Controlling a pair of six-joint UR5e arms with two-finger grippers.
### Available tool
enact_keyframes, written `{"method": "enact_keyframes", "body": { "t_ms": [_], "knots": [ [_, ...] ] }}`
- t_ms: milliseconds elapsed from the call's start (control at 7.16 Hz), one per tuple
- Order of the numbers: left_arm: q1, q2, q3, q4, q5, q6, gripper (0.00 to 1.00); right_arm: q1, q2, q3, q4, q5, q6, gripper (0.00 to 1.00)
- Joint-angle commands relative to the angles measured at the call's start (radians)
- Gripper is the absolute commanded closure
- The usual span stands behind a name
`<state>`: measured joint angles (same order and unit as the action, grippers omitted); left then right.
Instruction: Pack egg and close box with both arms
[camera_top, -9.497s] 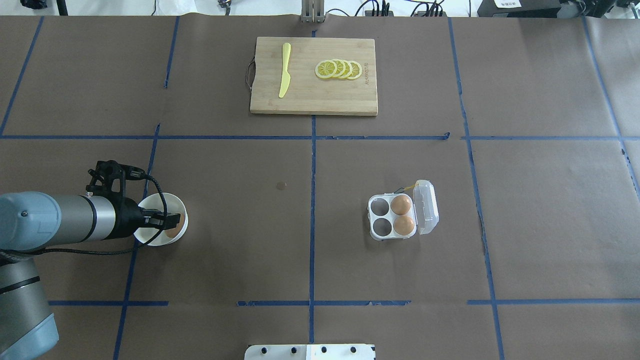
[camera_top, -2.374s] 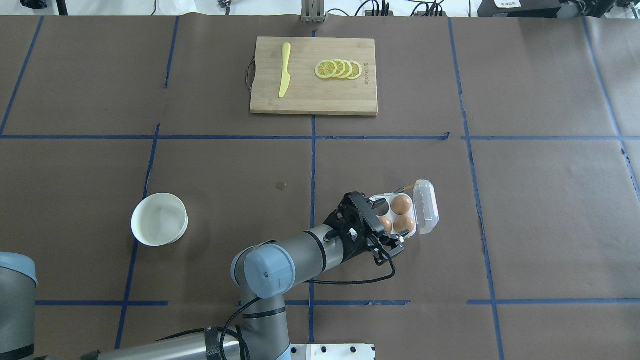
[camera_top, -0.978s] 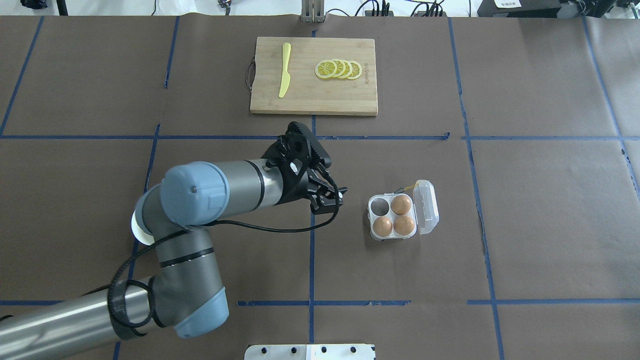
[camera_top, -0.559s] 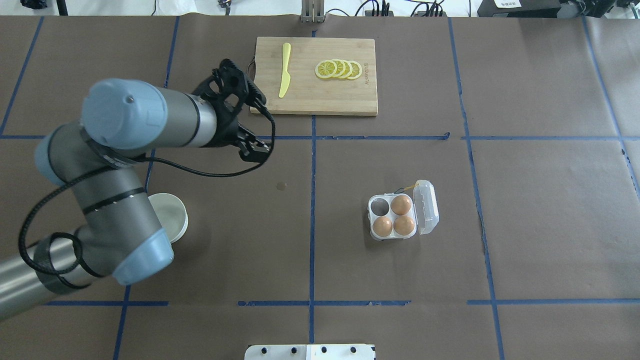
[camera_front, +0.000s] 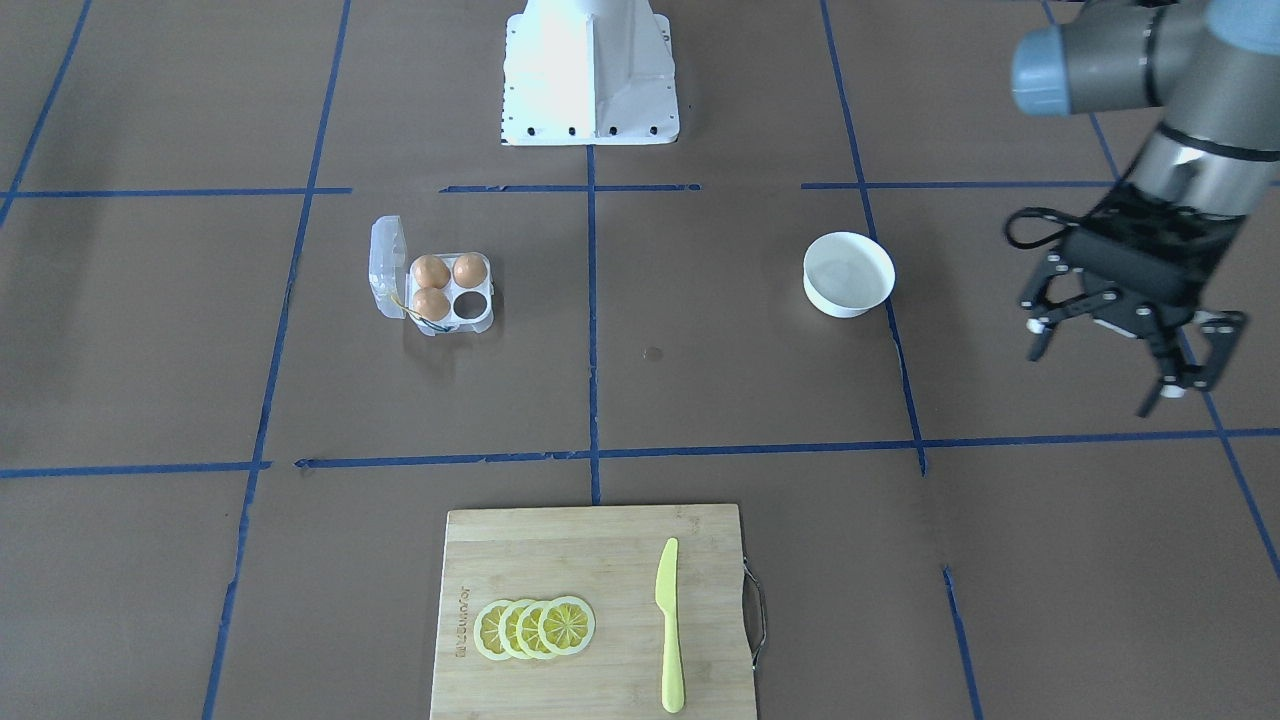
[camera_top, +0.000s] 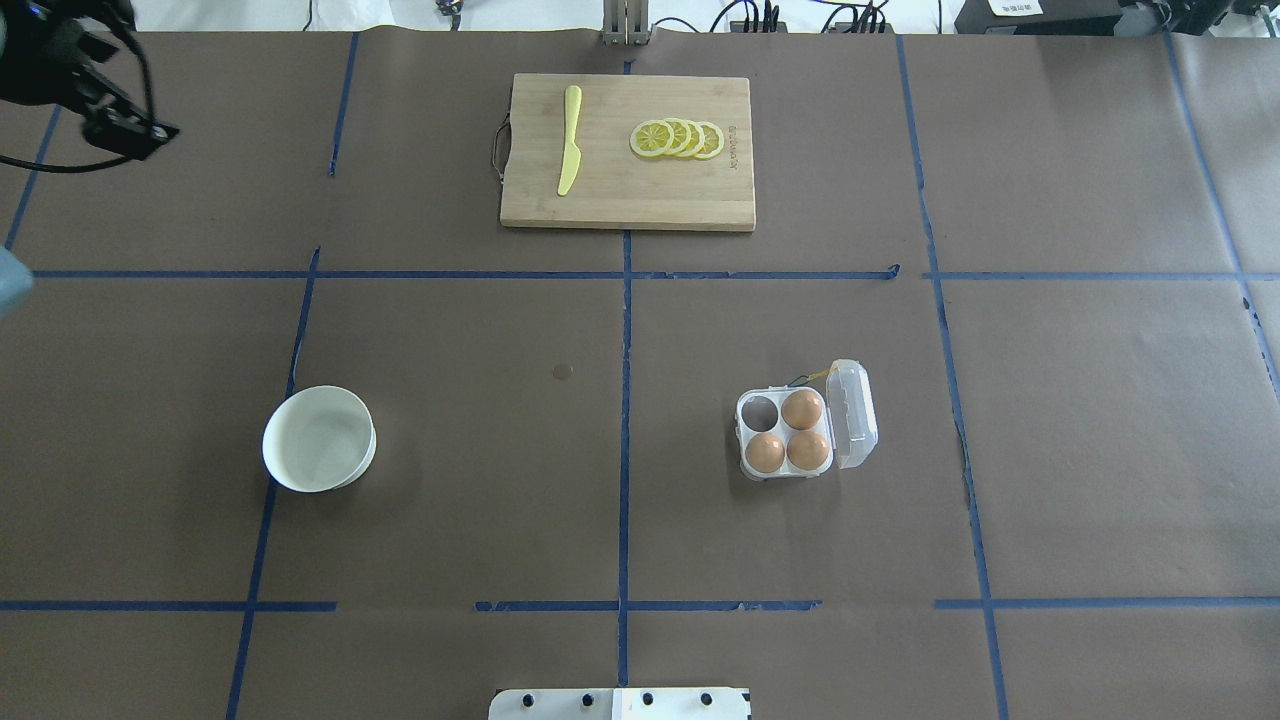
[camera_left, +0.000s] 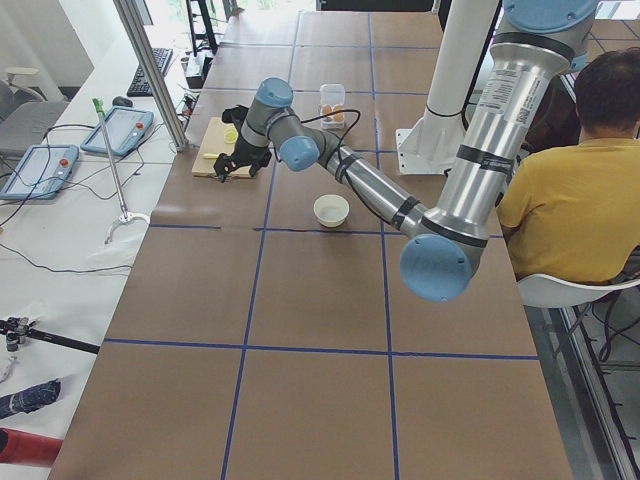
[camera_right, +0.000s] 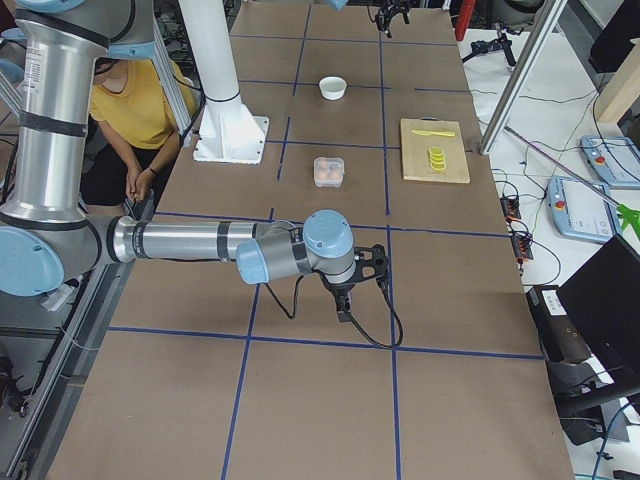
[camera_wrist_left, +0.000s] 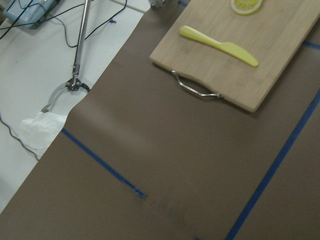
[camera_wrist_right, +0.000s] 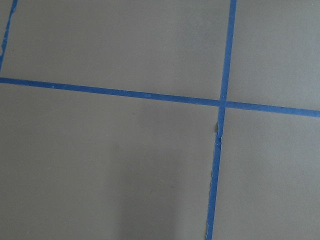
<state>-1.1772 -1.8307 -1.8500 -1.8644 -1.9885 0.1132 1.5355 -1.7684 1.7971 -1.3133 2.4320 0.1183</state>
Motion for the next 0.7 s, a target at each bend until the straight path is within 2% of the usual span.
{"method": "enact_keyframes", "body": {
  "t_ms": [0,140,419,559],
  "knots": [
    [-0.151,0.141,0.07,0.004,-0.059,0.029,0.0,0.0,0.001,0.001,-0.001,0.004,0.0,0.0],
    [-0.215,0.155,0.142,0.016,-0.108,0.025,0.0,0.0,0.003,0.001,-0.001,-0.005,-0.006,0.0],
    [-0.323,0.211,0.201,0.037,-0.124,0.025,0.0,0.0,0.003,0.004,-0.001,-0.005,-0.003,0.0],
    [-0.373,0.211,0.265,0.112,-0.124,0.028,0.0,0.0,0.001,0.024,0.0,-0.004,0.0,0.0]
  ]
}}
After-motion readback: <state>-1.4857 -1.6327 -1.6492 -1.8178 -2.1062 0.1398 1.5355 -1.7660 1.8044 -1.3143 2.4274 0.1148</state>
